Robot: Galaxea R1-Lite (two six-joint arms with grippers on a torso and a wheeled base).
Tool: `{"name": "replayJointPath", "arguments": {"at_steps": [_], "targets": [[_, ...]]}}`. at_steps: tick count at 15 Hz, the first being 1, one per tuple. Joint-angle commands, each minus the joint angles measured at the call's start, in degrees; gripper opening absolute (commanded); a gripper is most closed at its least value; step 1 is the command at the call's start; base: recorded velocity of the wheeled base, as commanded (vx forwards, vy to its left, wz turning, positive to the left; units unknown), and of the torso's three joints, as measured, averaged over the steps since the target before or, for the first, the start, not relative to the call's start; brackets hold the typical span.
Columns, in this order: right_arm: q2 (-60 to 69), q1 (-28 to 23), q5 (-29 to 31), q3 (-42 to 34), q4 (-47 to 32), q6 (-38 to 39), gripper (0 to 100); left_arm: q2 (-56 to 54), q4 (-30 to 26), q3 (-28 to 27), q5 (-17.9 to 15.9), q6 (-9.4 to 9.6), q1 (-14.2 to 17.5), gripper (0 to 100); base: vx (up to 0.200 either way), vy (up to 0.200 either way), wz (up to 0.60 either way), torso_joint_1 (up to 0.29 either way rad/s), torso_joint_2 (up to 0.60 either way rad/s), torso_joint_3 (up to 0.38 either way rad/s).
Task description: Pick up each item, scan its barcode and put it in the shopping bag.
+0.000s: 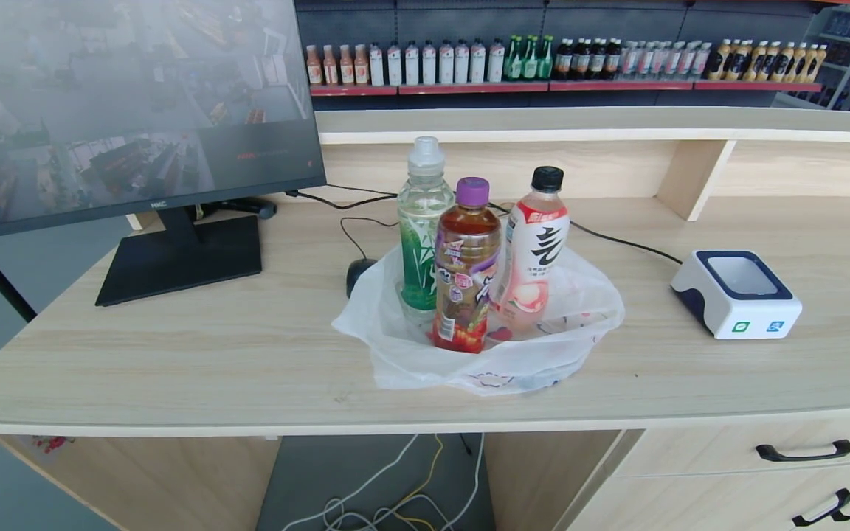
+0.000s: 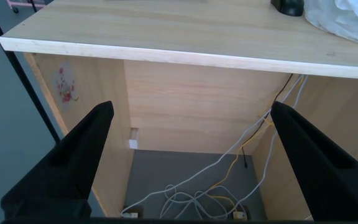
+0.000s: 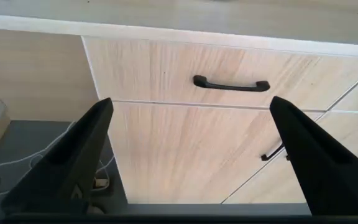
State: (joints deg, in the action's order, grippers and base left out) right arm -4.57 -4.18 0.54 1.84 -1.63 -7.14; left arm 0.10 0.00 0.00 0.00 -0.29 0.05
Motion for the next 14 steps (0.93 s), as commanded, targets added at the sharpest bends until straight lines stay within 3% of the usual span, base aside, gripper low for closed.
{"name": "replayJointPath", "arguments": {"at_steps": [1, 4, 5, 7, 9, 12, 14], "targets": [[-1.0, -2.1, 0.0, 0.0, 0.0, 0.1, 100, 0.0, 0.0, 0.0, 0.0, -0.06, 0.0, 100, 0.000, 0.000, 0.00, 0.000, 0.00, 0.000], [-0.9, -5.4, -0.9, 0.0, 0.0, -0.2, 100, 0.0, 0.0, 0.0, 0.0, -0.06, 0.0, 100, 0.000, 0.000, 0.00, 0.000, 0.00, 0.000], [-0.9, -4.7, -3.2, 0.0, 0.0, 0.1, 100, 0.0, 0.0, 0.0, 0.0, 0.03, 0.0, 100, 0.000, 0.000, 0.00, 0.000, 0.00, 0.000], [-0.9, -4.2, -13.6, -0.7, 1.2, 1.7, 100, 0.0, 0.0, 0.0, 0.0, 0.03, 0.0, 100, 0.000, 0.000, 0.00, 0.000, 0.00, 0.000], [-1.1, -3.7, -12.8, -1.1, 2.1, 1.1, 100, 0.0, 0.0, 0.0, 0.0, 0.03, 0.0, 100, 0.000, 0.000, 0.00, 0.000, 0.00, 0.000], [-4.6, 5.5, -13.0, -1.2, 2.3, 1.3, 100, 0.0, 0.0, 0.0, 0.0, 0.03, 0.0, 100, 0.000, 0.000, 0.00, 0.000, 0.00, 0.000], [1.1, 6.7, -12.8, -1.3, 2.4, 2.5, 100, 0.0, 0.0, 0.0, 0.0, -0.06, 0.0, 100, 0.000, 0.000, 0.00, 0.000, 0.00, 0.000]]}}
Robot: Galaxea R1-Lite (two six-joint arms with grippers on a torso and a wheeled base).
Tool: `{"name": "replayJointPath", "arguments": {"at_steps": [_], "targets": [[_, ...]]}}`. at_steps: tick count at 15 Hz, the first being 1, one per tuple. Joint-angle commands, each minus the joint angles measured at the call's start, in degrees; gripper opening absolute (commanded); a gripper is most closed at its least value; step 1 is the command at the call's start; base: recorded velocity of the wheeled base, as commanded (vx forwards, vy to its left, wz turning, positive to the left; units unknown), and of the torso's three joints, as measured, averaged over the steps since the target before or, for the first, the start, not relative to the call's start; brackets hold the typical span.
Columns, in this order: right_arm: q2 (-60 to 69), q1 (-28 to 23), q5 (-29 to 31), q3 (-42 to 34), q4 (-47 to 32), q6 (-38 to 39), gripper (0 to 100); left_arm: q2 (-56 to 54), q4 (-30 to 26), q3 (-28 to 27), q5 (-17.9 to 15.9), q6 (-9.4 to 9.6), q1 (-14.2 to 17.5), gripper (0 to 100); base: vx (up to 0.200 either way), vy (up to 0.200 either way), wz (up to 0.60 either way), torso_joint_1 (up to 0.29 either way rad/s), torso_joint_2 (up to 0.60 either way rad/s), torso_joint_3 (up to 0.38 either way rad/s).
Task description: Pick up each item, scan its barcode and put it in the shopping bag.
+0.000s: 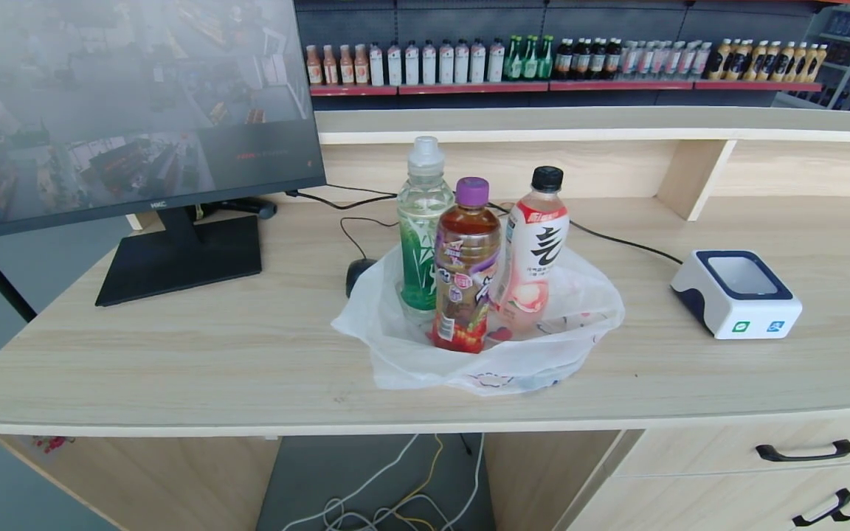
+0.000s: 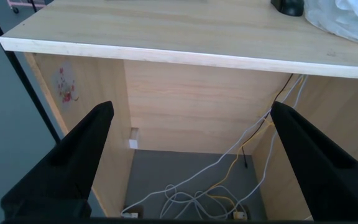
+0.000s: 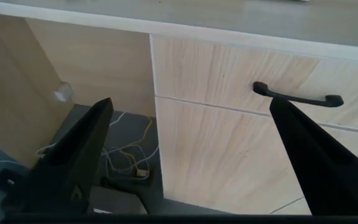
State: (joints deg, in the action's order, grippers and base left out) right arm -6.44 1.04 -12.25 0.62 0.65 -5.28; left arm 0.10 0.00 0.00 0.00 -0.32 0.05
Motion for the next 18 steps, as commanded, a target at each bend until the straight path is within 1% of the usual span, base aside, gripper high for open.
{"name": "replayJointPath", "arguments": {"at_steps": [1, 3, 4, 7, 12, 14, 18], "targets": [[6.2, -0.9, 0.9, -0.1, 0.1, -0.9, 100, 0.0, 0.0, 0.0, 0.0, -0.03, 0.0, 100, 0.000, 0.000, 0.00, 0.000, 0.00, 0.000], [6.4, -0.9, 1.9, -0.4, 0.8, -1.1, 100, 0.0, 0.0, 0.0, 0.0, -0.03, 0.0, 100, 0.000, 0.000, 0.00, 0.000, 0.00, 0.000], [6.4, -0.9, 10.3, -0.5, -0.6, 0.4, 100, 0.0, 0.0, 0.0, 0.0, 0.05, 0.0, 100, 0.000, 0.000, 0.00, 0.000, 0.00, 0.000], [6.4, -0.9, 10.6, -0.6, -0.6, 6.9, 100, 0.0, 0.0, 0.0, 0.0, -0.03, 0.0, 100, 0.000, 0.000, 0.00, 0.000, 0.00, 0.000], [6.4, -0.9, 10.7, -0.6, -0.6, 6.9, 100, 0.0, 0.0, 0.0, 0.0, -0.03, 0.0, 100, 0.000, 0.000, 0.00, 0.000, 0.00, 0.000], [6.4, -0.9, 10.7, -0.6, -0.6, 6.9, 100, 0.0, 0.0, 0.0, 0.0, -0.03, 0.0, 100, -0.200, 0.000, 0.00, 0.002, 0.00, 0.000], [6.4, -0.9, 10.7, -0.6, -0.6, 6.9, 100, 0.0, 0.0, 0.0, 0.0, -0.03, 0.0, 100, 0.000, 0.000, 0.00, 0.000, 0.00, 0.000]]}}
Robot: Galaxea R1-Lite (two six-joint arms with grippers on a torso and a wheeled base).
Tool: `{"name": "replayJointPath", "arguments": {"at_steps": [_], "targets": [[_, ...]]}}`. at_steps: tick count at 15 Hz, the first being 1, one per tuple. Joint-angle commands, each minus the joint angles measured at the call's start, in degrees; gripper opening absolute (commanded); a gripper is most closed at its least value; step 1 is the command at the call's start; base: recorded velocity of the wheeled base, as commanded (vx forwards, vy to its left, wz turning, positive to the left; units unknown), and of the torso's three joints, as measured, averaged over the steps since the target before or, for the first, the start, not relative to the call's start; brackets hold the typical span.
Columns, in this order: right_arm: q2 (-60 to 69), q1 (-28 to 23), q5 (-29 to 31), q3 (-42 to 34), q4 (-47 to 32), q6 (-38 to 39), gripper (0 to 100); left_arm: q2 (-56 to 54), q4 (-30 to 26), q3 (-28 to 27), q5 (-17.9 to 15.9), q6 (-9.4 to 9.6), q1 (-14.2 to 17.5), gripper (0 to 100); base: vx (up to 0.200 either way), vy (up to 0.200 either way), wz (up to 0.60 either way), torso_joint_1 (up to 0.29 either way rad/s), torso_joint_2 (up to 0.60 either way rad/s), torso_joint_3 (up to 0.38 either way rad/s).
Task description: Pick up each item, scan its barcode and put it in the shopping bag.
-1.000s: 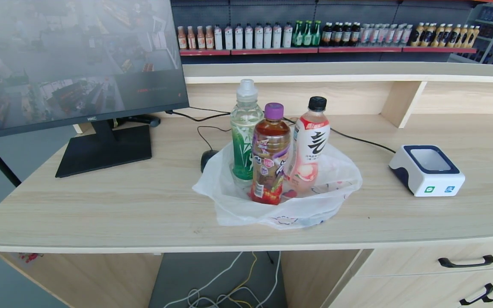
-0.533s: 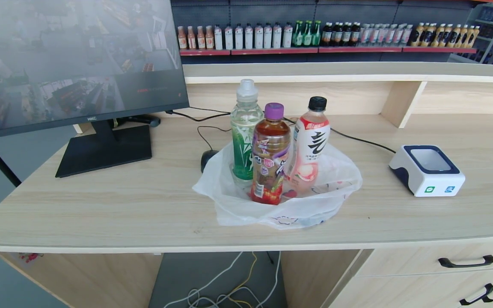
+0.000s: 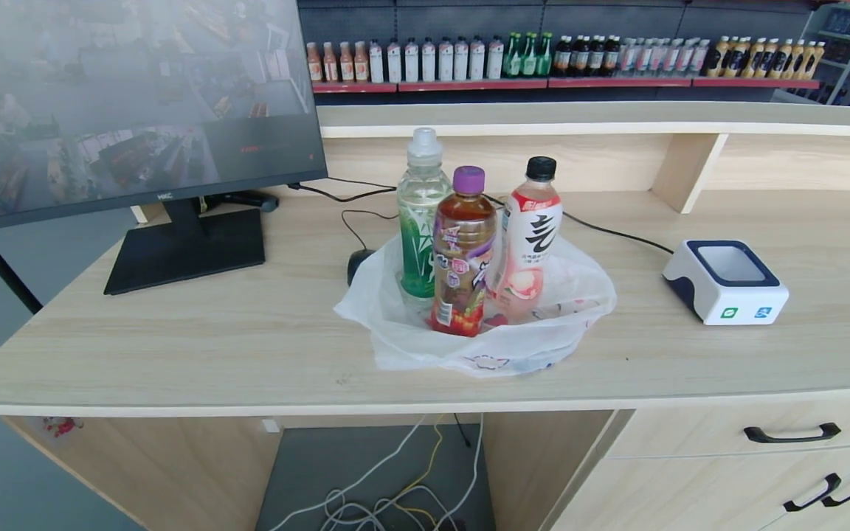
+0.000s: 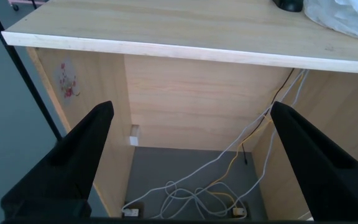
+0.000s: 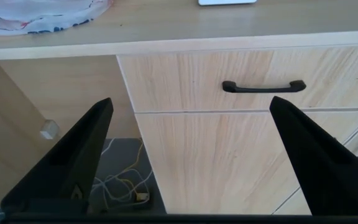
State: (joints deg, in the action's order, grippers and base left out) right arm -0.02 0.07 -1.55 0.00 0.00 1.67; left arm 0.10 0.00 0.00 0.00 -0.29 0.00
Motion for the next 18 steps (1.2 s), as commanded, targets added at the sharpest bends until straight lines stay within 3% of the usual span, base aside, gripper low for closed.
{"name": "replayJointPath", "arguments": {"at_steps": [1, 4, 18], "targets": [[0.0, 0.0, 0.0, 0.0, 0.1, 0.0, 100, 0.0, 0.0, 0.0, 0.0, -0.06, 0.1, 100, 0.000, 0.000, 0.00, 0.000, 0.00, 0.000], [0.0, 0.0, 0.0, 0.0, 0.1, 0.0, 100, 0.0, 0.0, 0.0, 0.0, -0.06, 0.1, 100, 0.000, 0.000, 0.00, 0.000, 0.00, 0.000], [0.0, 0.0, 0.0, 0.0, 0.0, 0.0, 100, 0.0, 0.0, 0.0, 0.0, -0.15, 0.1, 100, 0.000, -0.200, 0.00, 0.001, 0.00, 0.002]]}}
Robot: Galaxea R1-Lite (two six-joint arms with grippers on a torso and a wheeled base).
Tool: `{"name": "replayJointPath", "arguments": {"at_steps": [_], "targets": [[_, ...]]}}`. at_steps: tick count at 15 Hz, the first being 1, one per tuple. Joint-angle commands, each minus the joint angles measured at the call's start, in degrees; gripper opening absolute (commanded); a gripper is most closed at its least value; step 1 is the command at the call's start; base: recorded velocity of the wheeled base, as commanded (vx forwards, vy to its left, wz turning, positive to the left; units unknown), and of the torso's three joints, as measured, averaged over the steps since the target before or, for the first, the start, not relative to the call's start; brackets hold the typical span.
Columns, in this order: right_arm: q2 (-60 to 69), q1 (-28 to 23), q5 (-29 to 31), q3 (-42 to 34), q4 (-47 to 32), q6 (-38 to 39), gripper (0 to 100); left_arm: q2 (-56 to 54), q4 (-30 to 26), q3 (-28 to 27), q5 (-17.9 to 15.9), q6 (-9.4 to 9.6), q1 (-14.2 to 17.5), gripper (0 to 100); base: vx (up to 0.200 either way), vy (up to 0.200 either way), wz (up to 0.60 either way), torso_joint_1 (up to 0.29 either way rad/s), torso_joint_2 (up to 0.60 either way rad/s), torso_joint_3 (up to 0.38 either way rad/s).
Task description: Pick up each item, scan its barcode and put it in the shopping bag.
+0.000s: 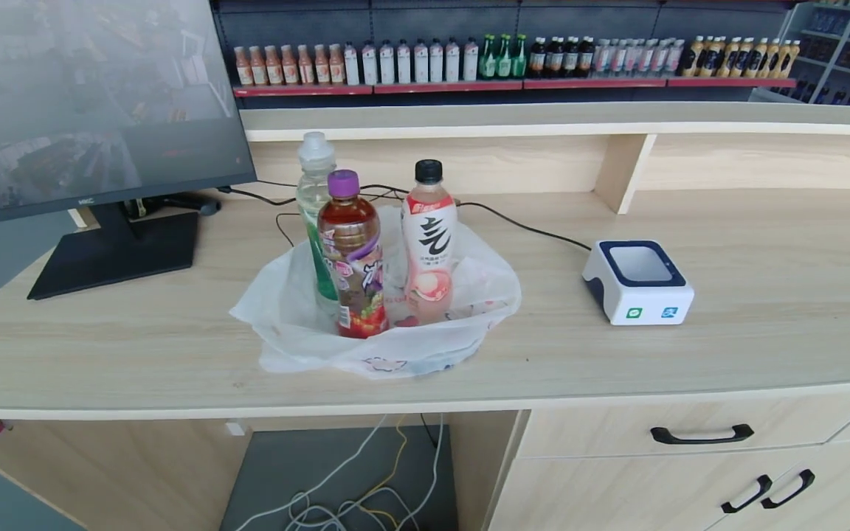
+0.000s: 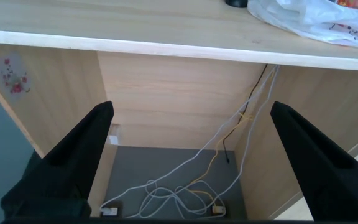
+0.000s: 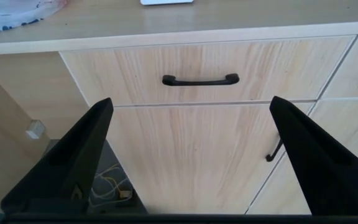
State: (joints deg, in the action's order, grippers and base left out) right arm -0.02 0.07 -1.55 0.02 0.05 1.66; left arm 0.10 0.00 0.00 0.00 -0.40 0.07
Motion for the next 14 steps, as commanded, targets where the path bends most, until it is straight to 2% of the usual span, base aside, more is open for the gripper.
{"name": "replayJointPath", "arguments": {"at_steps": [1, 14], "targets": [[0.0, 0.0, 0.0, 0.0, 0.0, 0.0, 100, 0.0, 0.0, 0.0, 0.0, -0.04, -0.1, 100, 0.000, -0.200, 0.00, 0.002, 0.00, 0.002], [0.0, 0.0, 0.0, 0.0, 0.0, 0.0, 100, 0.0, 0.0, 0.0, 0.0, -0.04, 0.0, 100, 0.000, -0.200, 0.00, 0.002, 0.00, 0.002]]}}
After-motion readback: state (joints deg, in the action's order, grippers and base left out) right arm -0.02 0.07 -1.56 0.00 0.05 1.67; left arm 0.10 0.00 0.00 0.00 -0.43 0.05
